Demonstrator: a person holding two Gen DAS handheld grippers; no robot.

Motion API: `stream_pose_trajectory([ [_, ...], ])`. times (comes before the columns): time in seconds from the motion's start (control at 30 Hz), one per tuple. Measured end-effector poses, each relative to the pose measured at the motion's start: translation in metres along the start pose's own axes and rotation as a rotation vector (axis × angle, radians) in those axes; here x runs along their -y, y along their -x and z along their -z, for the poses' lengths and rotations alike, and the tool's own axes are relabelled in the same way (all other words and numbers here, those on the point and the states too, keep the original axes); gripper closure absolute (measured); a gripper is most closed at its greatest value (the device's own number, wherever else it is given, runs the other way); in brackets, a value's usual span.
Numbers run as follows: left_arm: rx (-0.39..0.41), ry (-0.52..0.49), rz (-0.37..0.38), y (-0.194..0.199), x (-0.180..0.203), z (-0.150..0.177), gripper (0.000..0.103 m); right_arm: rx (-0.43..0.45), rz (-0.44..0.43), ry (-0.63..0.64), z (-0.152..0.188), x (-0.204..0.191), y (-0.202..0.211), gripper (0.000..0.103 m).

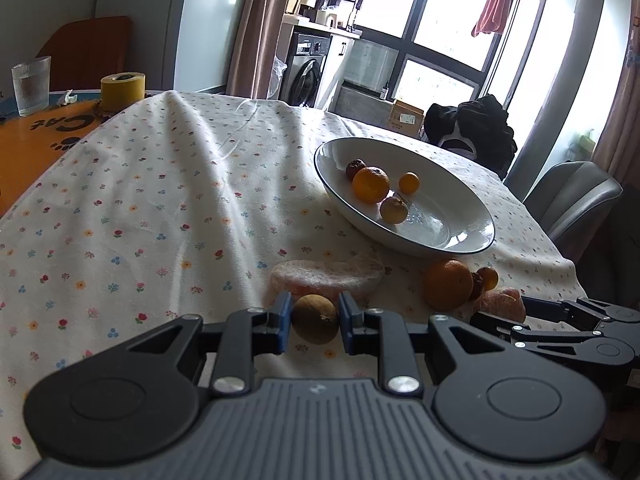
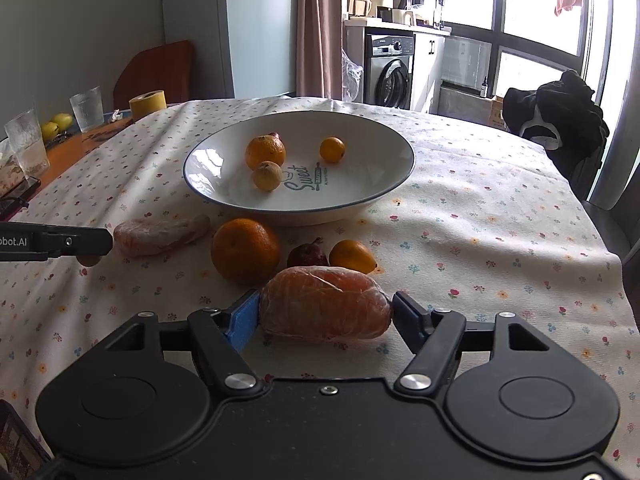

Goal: Organize fruits
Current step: 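Grasp the peeled orange with the right tool while the left tool holds the brown fruit, then carry the brown fruit with the left tool while the right tool carries the peeled orange over the bowl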

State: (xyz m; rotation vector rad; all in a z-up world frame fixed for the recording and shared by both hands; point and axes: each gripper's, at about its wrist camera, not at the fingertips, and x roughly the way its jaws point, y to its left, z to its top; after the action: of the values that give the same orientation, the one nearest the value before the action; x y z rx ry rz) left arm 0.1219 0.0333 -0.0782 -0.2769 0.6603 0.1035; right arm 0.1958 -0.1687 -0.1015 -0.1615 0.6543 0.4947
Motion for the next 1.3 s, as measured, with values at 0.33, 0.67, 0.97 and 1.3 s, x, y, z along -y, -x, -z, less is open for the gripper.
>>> stream_pose_trajectory([
  [0.33, 0.035, -0.024, 0.005, 0.007, 0.010, -0.009, 0.080, 0.050, -0.003, -0.018, -0.010, 0.007, 0.015, 0.035],
  [0.67, 0.060, -0.056, 0.016, 0.006, 0.024, -0.024, 0.080, 0.089, 0.005, -0.029, -0.024, 0.018, 0.022, 0.035],
  [0.97, 0.077, -0.092, 0.028, -0.002, 0.039, -0.041, 0.080, 0.120, 0.005, -0.017, -0.039, 0.022, 0.018, 0.035],
  [1.3, 0.064, -0.103, 0.040, -0.023, 0.048, -0.054, 0.080, 0.121, -0.002, -0.012, -0.049, 0.024, 0.006, 0.035],
])
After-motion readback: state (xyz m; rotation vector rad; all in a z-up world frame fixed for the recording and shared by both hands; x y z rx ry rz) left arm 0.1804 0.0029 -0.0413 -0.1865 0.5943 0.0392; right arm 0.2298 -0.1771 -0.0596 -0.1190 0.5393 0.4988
